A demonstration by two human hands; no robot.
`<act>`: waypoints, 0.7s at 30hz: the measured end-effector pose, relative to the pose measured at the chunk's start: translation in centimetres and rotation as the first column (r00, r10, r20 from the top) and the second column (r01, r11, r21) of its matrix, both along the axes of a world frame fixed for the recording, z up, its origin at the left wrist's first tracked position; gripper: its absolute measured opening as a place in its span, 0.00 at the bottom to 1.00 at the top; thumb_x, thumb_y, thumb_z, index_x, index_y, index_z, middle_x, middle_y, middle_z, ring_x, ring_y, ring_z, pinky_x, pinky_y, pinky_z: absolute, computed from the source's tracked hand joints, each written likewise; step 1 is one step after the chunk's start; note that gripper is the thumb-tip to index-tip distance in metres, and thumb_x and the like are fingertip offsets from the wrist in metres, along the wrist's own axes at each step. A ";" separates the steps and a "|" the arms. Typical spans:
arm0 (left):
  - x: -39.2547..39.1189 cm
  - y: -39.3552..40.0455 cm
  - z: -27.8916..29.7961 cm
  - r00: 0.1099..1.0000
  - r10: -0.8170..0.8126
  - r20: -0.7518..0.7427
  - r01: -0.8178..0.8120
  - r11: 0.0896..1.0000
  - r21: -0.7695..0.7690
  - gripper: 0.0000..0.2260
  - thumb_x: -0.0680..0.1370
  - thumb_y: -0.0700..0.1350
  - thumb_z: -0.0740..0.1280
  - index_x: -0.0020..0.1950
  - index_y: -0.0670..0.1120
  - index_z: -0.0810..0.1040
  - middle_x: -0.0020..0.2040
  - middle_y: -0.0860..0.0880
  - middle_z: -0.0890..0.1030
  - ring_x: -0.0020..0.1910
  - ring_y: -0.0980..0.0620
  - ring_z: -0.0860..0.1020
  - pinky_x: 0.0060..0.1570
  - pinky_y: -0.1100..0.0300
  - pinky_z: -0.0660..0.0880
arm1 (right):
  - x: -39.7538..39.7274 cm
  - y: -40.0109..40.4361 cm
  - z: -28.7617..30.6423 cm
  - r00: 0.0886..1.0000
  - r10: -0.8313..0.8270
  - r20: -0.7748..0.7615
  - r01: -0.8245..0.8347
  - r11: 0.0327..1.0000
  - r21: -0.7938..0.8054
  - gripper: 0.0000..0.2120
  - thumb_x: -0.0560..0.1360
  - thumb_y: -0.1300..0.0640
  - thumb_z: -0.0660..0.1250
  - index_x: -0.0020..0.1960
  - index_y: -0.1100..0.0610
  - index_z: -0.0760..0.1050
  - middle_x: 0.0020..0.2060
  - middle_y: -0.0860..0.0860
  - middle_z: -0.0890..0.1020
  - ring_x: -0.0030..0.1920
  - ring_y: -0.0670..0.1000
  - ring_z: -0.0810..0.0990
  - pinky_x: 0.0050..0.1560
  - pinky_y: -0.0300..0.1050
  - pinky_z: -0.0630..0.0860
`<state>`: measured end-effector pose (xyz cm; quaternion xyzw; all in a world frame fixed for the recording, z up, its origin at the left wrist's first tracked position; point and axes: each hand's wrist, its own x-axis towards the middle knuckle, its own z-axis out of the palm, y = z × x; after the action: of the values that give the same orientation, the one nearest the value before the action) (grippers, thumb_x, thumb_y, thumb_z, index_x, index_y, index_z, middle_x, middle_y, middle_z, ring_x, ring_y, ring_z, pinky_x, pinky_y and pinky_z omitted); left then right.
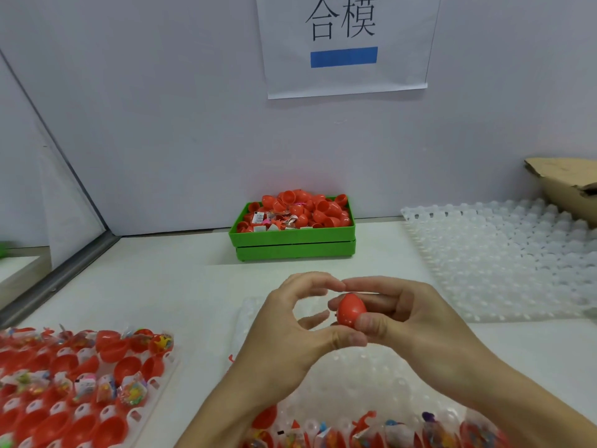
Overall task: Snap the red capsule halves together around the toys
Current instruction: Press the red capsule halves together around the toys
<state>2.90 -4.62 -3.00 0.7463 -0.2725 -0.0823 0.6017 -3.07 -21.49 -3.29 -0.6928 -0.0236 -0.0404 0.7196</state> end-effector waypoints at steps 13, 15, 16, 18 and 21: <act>-0.3 0.3 0.1 1.000 -0.010 -0.004 0.010 0.999 -0.039 0.20 0.63 0.30 0.77 0.49 0.49 0.86 0.46 0.52 0.87 0.47 0.55 0.85 0.45 0.66 0.80 | -0.3 0.9 0.1 0.986 0.016 0.164 0.006 0.992 -0.129 0.22 0.72 0.75 0.68 0.52 0.49 0.84 0.47 0.50 0.87 0.51 0.49 0.85 0.51 0.35 0.79; -0.3 0.3 0.0 1.000 -0.011 0.004 0.011 0.999 -0.037 0.20 0.63 0.30 0.77 0.49 0.50 0.86 0.46 0.52 0.87 0.47 0.55 0.85 0.45 0.66 0.80 | -0.3 1.0 0.0 0.983 0.023 0.180 0.001 0.992 -0.129 0.24 0.72 0.76 0.68 0.47 0.47 0.86 0.47 0.52 0.87 0.51 0.52 0.85 0.51 0.36 0.80; -0.3 0.3 0.0 1.000 -0.012 0.001 0.012 0.999 -0.031 0.20 0.63 0.30 0.77 0.49 0.50 0.86 0.46 0.52 0.87 0.47 0.55 0.85 0.45 0.66 0.80 | -0.3 1.0 -0.1 0.984 0.013 0.176 0.009 0.993 -0.122 0.23 0.72 0.76 0.68 0.48 0.48 0.86 0.47 0.52 0.87 0.51 0.52 0.85 0.51 0.36 0.80; -0.2 0.4 0.1 0.999 -0.028 -0.022 0.028 0.999 -0.034 0.19 0.66 0.30 0.76 0.51 0.49 0.86 0.47 0.52 0.87 0.49 0.54 0.85 0.46 0.65 0.80 | 0.0 0.8 -0.2 0.990 -0.018 0.143 0.029 0.997 -0.076 0.20 0.69 0.69 0.73 0.57 0.54 0.82 0.47 0.49 0.87 0.51 0.48 0.86 0.50 0.35 0.79; 0.1 0.5 0.1 0.992 -0.100 -0.073 0.093 0.990 -0.106 0.14 0.72 0.37 0.75 0.56 0.47 0.85 0.51 0.49 0.86 0.53 0.51 0.84 0.50 0.63 0.80 | 0.0 0.0 -0.2 0.995 0.023 0.094 -0.019 0.999 -0.046 0.30 0.66 0.56 0.74 0.68 0.51 0.73 0.50 0.49 0.87 0.52 0.50 0.86 0.51 0.36 0.80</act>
<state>3.00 -4.15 -2.93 0.6968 -0.2884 -0.1264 0.6445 -3.08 -21.53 -3.44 -0.7058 -0.0659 -0.0652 0.7023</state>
